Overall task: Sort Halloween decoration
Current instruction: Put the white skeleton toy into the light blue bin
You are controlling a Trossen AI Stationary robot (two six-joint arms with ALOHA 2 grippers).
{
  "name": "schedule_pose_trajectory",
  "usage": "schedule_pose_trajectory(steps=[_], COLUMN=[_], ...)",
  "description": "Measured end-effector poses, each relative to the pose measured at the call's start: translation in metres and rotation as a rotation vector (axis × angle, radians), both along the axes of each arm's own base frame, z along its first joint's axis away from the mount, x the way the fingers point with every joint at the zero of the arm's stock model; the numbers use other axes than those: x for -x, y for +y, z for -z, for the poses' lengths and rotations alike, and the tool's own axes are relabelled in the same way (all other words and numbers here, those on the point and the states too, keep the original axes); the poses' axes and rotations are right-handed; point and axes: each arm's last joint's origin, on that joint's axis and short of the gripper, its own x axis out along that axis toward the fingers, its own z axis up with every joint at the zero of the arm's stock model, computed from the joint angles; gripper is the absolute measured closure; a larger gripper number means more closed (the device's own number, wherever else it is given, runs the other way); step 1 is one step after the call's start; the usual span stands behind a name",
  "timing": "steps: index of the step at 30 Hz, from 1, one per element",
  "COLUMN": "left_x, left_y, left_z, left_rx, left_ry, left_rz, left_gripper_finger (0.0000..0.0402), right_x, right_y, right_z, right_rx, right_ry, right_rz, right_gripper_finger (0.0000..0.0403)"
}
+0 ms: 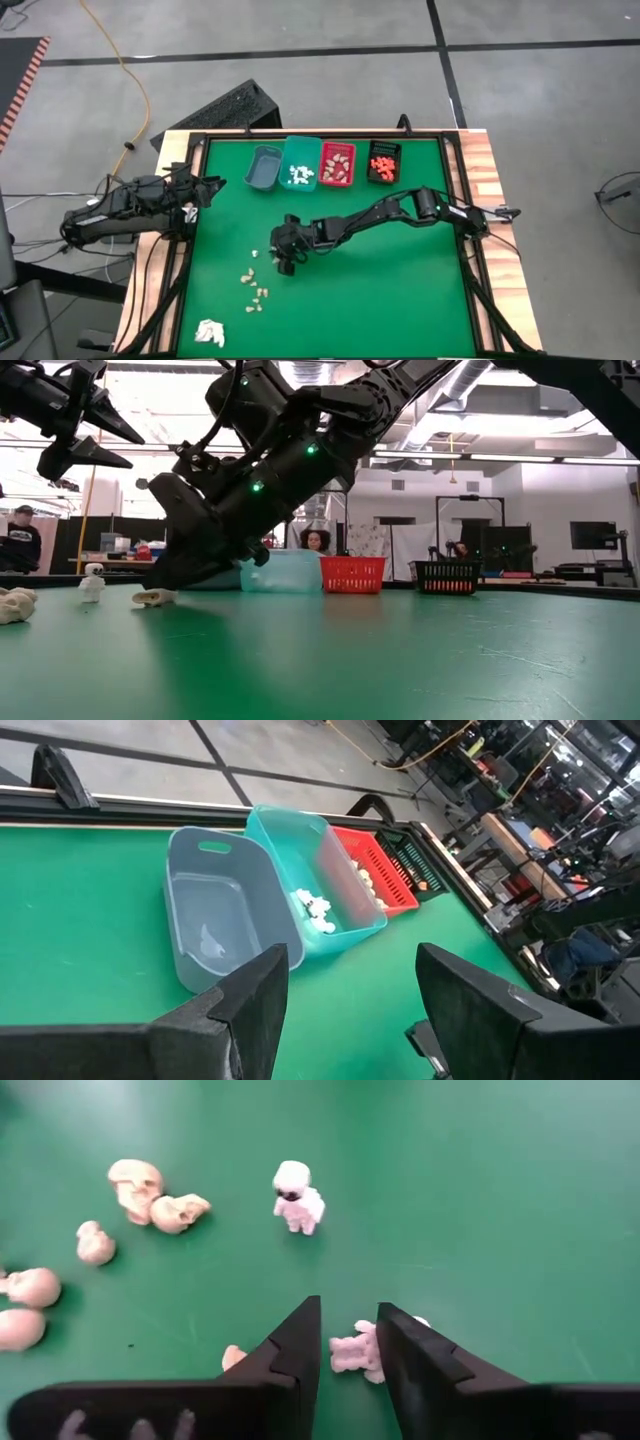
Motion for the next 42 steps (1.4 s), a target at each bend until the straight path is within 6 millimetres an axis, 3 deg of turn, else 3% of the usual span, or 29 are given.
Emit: schedule_pose_trajectory(steps=[7,12,18,21,28,36,42], left_x=[0.000,0.000,0.000,0.000,0.000,0.000,0.001], left_y=[0.000,0.000,0.000,0.000,0.000,0.000,0.000], left_z=[0.000,0.000,0.000,0.000,0.000,0.001,0.002], left_rx=[0.000,0.000,0.000,0.002,0.002,-0.006,-0.005], left_ry=[0.001,0.001,0.001,0.001,0.002,0.012,0.024], left_rz=[0.000,0.000,0.000,0.004,0.005,-0.004,-0.005], left_gripper_finger=[0.0191,0.0191,0.0191,0.0191,0.0191,0.0191,0.0191], right_x=[-0.004,-0.012,-0.015,-0.016,-0.012,-0.009,-0.010], right_y=[-0.005,-0.007,-0.023,-0.028,-0.031,-0.009,0.007], right_z=[-0.005,-0.023,-0.065,-0.073,-0.071,-0.058,-0.037], right_rx=[-0.060,-0.043,0.057,0.076,-0.081,-0.210,-0.160], right_ry=[-0.011,-0.051,-0.094,-0.104,0.007,0.071,0.073], right_rz=[0.061,0.047,0.009,-0.031,0.014,0.184,0.328], right_gripper_finger=[0.0391,0.0399,0.0401,0.0401,0.0340,0.0233,0.0211])
